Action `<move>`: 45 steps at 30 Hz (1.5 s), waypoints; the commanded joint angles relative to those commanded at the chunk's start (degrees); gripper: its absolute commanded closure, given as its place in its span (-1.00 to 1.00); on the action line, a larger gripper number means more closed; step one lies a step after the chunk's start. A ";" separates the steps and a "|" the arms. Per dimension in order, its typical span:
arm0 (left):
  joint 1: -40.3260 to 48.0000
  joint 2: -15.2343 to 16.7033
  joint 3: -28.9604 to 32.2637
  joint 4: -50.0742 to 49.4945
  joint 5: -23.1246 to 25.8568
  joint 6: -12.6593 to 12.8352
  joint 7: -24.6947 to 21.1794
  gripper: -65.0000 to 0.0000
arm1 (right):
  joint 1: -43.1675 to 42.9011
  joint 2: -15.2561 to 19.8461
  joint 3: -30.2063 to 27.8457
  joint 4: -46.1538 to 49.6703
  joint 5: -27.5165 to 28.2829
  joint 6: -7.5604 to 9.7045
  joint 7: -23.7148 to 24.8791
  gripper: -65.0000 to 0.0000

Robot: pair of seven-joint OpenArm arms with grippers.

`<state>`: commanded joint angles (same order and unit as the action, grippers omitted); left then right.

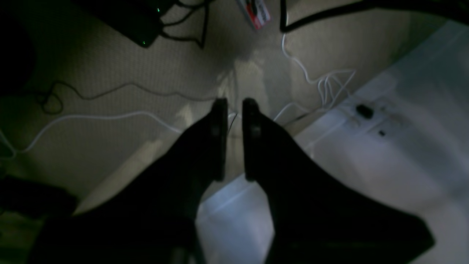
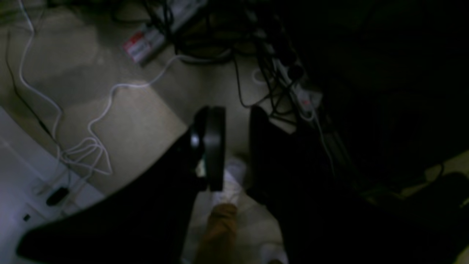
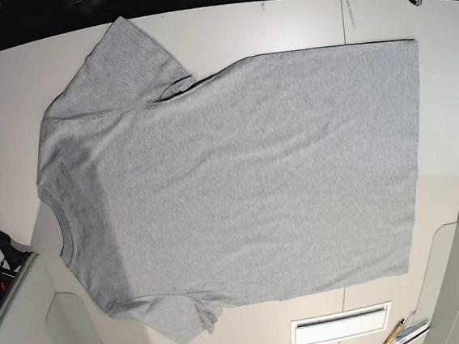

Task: Fold the T-shirt properly
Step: 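Move both grippers from rest toward the shirt's shoulder edge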

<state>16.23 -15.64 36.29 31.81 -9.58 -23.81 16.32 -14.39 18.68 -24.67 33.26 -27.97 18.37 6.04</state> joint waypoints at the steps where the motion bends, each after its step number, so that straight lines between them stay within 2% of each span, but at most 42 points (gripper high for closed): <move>1: 0.87 -0.72 0.00 1.62 -0.20 0.02 0.07 0.68 | -1.38 1.14 0.00 2.14 0.17 0.31 0.00 0.61; 5: 4.66 -3.32 -3.74 7.72 -1.84 0.00 2.73 0.68 | -6.01 6.12 0.00 10.54 7.06 4.83 0.00 0.61; 7: 7.06 -4.09 -8.85 10.45 -2.01 -0.02 4.15 0.68 | -8.39 8.66 0.00 14.58 9.42 5.92 0.00 0.61; 9: 9.75 -4.74 -14.25 13.20 -1.99 -0.28 4.55 0.68 | -10.80 11.06 0.00 18.34 10.95 6.16 0.00 0.61; 12: 13.88 -5.66 -21.00 18.03 -2.01 -4.55 4.94 0.68 | -14.27 14.43 0.02 24.28 13.77 6.58 0.00 0.61; 15: 18.38 -6.19 -26.82 24.20 -2.16 -4.50 6.45 0.68 | -17.70 17.40 0.00 29.90 17.46 6.54 0.00 0.61; 20: 26.38 -6.29 -36.44 36.61 -7.34 -4.50 10.91 0.68 | -21.97 21.31 0.17 37.24 20.92 6.54 -0.04 0.61; 23: 31.87 -6.29 -41.62 44.63 -9.77 -4.50 11.39 0.68 | -24.59 22.64 1.29 41.38 23.21 6.54 -0.09 0.61; 28: 39.78 -6.29 -50.45 56.39 -13.18 -4.50 12.37 0.68 | -29.35 23.39 6.95 48.83 27.82 6.62 -0.07 0.61; 29: 40.87 -6.29 -52.30 58.45 -13.92 -4.50 12.72 0.68 | -29.97 23.39 8.26 50.34 28.68 7.06 -0.13 0.61; 31: 42.36 -6.29 -55.91 62.29 -15.69 -4.50 14.32 0.68 | -30.25 23.39 10.73 53.02 31.12 9.16 -0.50 0.61; 34: 43.01 -6.29 -60.59 67.08 -19.08 -4.50 18.25 0.68 | -30.21 23.39 14.23 56.41 35.98 10.78 -1.68 0.61; 36: 43.01 -6.29 -63.67 69.05 -22.01 -4.50 20.35 0.68 | -30.23 23.39 16.31 58.80 39.04 12.07 -4.11 0.62; 39: 43.04 -6.32 -67.54 70.05 -25.09 -4.52 20.41 0.68 | -30.23 23.39 18.34 61.57 42.62 12.09 -7.41 0.62; 45: 43.04 -6.29 -70.73 70.25 -26.91 -4.79 20.41 0.68 | -30.23 23.37 19.45 64.78 46.07 12.11 -9.29 0.62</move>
<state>59.27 -21.93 -34.44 102.06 -36.49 -28.60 36.73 -44.62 42.04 -5.21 98.04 18.11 30.48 -3.25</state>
